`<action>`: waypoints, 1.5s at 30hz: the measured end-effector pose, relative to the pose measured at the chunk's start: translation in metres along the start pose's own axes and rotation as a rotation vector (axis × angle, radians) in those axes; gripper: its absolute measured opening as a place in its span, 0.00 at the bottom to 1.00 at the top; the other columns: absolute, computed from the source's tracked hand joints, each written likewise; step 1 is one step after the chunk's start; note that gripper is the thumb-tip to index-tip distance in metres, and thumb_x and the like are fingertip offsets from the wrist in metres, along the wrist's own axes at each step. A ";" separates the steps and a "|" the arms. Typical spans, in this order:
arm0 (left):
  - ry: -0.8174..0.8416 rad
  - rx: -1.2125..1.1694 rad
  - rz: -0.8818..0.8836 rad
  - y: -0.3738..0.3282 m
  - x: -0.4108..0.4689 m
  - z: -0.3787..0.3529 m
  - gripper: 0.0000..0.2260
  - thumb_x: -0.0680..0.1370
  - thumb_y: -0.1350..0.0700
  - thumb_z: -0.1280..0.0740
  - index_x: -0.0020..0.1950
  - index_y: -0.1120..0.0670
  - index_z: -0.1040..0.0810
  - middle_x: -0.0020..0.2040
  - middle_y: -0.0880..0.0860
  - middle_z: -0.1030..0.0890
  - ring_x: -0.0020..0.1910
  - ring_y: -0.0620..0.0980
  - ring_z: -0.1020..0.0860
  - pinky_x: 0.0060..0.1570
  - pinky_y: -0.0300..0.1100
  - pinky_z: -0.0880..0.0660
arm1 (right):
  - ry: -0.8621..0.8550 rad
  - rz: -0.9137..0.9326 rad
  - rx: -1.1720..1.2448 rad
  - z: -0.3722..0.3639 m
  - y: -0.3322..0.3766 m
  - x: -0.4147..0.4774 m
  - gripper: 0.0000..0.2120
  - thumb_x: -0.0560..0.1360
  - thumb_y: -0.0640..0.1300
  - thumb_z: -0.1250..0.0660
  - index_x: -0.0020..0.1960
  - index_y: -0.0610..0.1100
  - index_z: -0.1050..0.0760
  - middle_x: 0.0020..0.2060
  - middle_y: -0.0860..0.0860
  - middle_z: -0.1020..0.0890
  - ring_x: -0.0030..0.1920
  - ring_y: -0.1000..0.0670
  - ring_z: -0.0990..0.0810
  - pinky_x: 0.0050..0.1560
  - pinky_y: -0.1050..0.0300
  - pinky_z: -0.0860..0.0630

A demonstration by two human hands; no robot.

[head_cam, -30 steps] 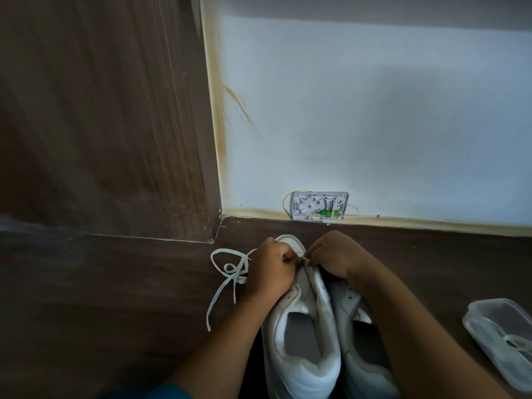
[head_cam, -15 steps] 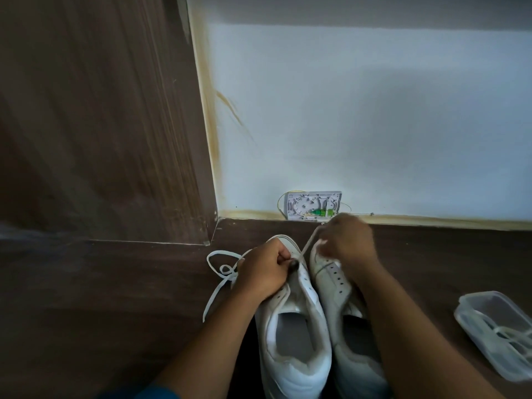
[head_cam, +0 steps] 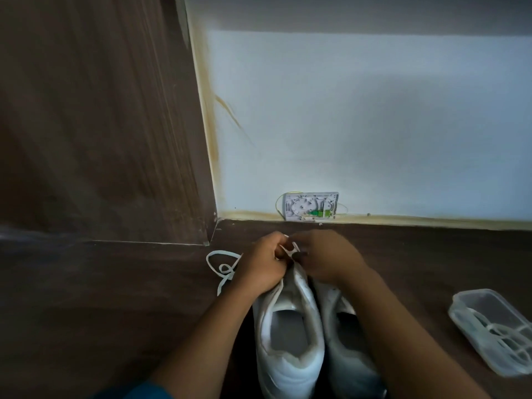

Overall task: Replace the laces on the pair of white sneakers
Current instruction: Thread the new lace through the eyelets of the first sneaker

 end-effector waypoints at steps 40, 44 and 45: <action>0.093 -0.273 -0.064 -0.030 -0.022 0.062 0.07 0.78 0.69 0.40 0.47 0.58 0.29 0.32 0.54 0.26 0.24 0.37 0.28 0.25 0.28 0.35 | -0.030 -0.014 0.247 0.015 0.028 0.002 0.22 0.70 0.50 0.30 0.63 0.53 0.28 0.63 0.54 0.25 0.67 0.48 0.30 0.65 0.44 0.34; 0.009 -0.363 -0.050 -0.028 -0.013 0.063 0.09 0.78 0.68 0.39 0.42 0.55 0.30 0.29 0.51 0.28 0.24 0.41 0.31 0.22 0.29 0.38 | 0.010 0.128 0.591 0.014 0.038 -0.001 0.08 0.74 0.35 0.34 0.42 0.45 0.21 0.33 0.52 0.20 0.30 0.62 0.24 0.37 0.63 0.28; 0.014 -0.335 -0.038 -0.022 -0.012 0.066 0.09 0.78 0.67 0.38 0.42 0.54 0.29 0.29 0.50 0.28 0.25 0.42 0.32 0.22 0.30 0.38 | -0.056 0.075 0.505 0.019 0.030 0.001 0.08 0.74 0.35 0.34 0.40 0.45 0.20 0.32 0.52 0.20 0.28 0.62 0.26 0.34 0.65 0.32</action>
Point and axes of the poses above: each hand's wrist, its own x-axis towards the middle knuckle, its own z-axis out of the back of the hand, y = z × x, the point moved 4 cm from there along x, towards the middle knuckle
